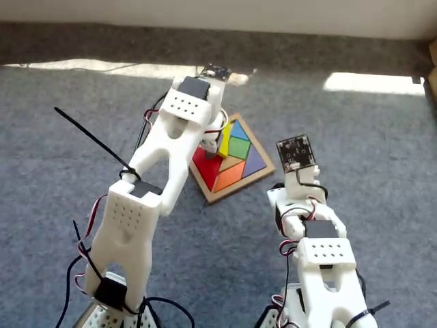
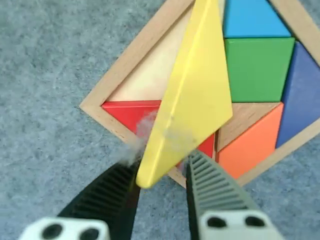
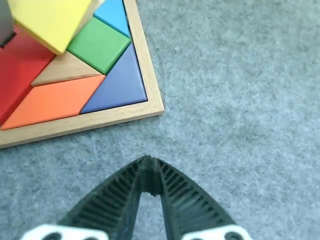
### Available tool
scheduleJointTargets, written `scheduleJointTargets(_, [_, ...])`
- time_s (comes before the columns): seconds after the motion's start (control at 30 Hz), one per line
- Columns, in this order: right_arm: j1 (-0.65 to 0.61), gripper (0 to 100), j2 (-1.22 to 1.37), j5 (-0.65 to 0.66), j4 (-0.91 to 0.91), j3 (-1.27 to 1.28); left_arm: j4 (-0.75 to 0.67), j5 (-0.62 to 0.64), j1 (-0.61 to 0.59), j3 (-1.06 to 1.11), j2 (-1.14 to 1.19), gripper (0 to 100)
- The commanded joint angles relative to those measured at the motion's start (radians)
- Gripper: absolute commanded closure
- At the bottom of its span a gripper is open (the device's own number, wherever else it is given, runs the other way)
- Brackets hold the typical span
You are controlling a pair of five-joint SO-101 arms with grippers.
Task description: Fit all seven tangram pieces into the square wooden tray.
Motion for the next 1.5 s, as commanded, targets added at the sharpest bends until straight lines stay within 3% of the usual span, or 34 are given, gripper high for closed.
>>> scheduleJointTargets(0.0, [-0.015, 99.2, -0.028, -0.005, -0.021, -0.013, 0.075, 0.009, -0.004, -0.119, -0.027, 87])
scheduleJointTargets(0.47, [-0.015, 99.2, -0.028, -0.005, -0.021, -0.013, 0.091, 0.005, -0.114, -0.165, -0.048, 87])
scheduleJointTargets(0.77, [-0.015, 99.2, -0.028, -0.005, -0.021, -0.013, 0.083, 0.011, -0.114, -0.142, -0.039, 87])
scheduleJointTargets(0.97, [-0.015, 99.2, -0.028, -0.005, -0.021, -0.013, -0.048, 0.012, -0.114, -0.145, 0.110, 88])
scheduleJointTargets(1.2, [-0.015, 99.2, -0.028, -0.005, -0.021, -0.013, -0.117, 0.012, -0.107, -0.139, 0.130, 88])
scheduleJointTargets(1.47, [-0.015, 99.2, -0.028, -0.005, -0.021, -0.013, -0.074, 0.012, -0.113, -0.148, 0.117, 88])
